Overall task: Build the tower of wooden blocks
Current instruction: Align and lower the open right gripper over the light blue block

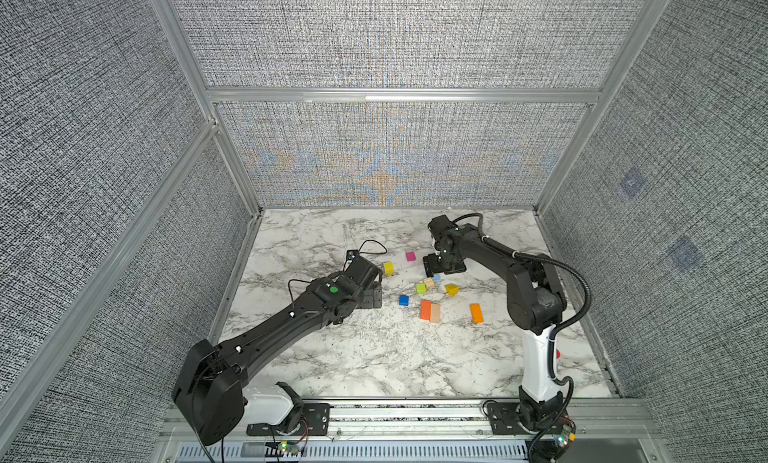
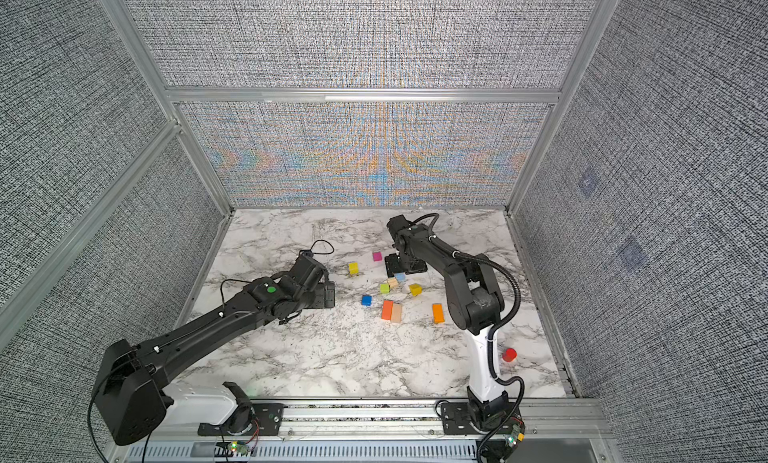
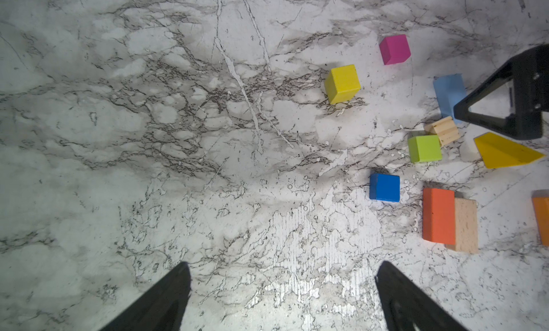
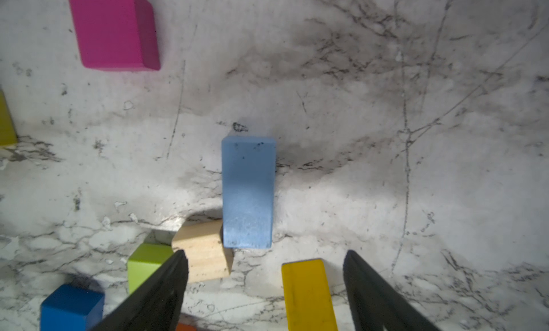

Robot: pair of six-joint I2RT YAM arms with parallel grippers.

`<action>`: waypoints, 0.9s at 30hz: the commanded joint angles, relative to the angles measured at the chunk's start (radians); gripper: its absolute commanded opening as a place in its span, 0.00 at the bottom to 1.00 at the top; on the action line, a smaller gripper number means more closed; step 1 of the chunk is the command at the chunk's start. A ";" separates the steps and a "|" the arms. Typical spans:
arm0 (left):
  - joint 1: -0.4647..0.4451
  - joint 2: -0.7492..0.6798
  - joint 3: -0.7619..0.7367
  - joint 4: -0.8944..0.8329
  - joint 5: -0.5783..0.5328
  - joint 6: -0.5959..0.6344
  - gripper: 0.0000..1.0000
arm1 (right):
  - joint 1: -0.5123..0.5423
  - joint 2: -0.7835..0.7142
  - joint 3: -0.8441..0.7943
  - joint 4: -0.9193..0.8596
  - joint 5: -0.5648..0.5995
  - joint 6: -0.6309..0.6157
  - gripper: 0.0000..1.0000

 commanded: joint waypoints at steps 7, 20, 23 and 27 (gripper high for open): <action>0.001 -0.011 0.001 -0.019 -0.016 0.003 0.98 | -0.020 0.052 0.034 -0.021 0.032 0.022 0.85; 0.001 -0.001 0.021 -0.028 -0.009 0.002 0.98 | -0.043 0.078 0.050 -0.036 0.053 0.006 0.85; 0.001 0.006 0.025 -0.028 -0.006 0.000 0.98 | -0.057 0.061 0.031 -0.028 0.056 0.006 0.85; 0.001 0.010 0.021 -0.022 -0.004 -0.001 0.98 | -0.073 0.046 0.014 -0.021 0.057 0.005 0.84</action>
